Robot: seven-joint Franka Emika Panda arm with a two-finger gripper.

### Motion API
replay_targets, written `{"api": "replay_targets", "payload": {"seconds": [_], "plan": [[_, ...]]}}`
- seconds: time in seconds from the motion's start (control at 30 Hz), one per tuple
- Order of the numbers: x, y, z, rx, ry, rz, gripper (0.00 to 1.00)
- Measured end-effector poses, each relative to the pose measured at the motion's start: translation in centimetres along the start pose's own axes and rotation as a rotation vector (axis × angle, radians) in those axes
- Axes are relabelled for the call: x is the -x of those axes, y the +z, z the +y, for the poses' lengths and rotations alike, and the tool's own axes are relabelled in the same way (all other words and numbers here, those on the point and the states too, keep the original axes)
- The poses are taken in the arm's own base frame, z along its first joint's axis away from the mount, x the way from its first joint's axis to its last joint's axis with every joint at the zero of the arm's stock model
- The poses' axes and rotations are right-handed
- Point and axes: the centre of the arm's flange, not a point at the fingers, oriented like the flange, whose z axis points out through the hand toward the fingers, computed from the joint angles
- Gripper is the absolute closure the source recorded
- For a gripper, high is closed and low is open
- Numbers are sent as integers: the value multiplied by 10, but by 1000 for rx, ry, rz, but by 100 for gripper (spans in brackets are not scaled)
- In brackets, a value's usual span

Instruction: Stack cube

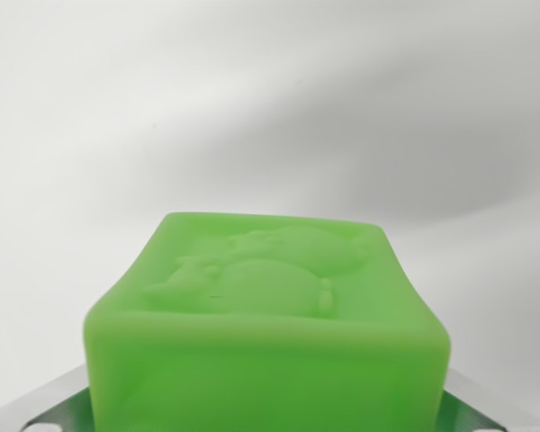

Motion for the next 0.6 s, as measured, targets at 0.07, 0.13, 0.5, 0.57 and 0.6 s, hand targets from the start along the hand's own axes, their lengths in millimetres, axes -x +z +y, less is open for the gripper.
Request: {"api": "replay_targets", "payload": {"seconds": [0.07, 0.13, 0.5, 0.57, 0.6], "plan": [[0, -7, 0, 0, 0, 0, 100], [0, -13, 0, -2, -3, 1, 100], [-17, -12, 0, 3, -67, 0, 100], [-21, -12, -1, 1, -80, 0, 100], [-22, -12, -1, 1, -84, 0, 100]]}}
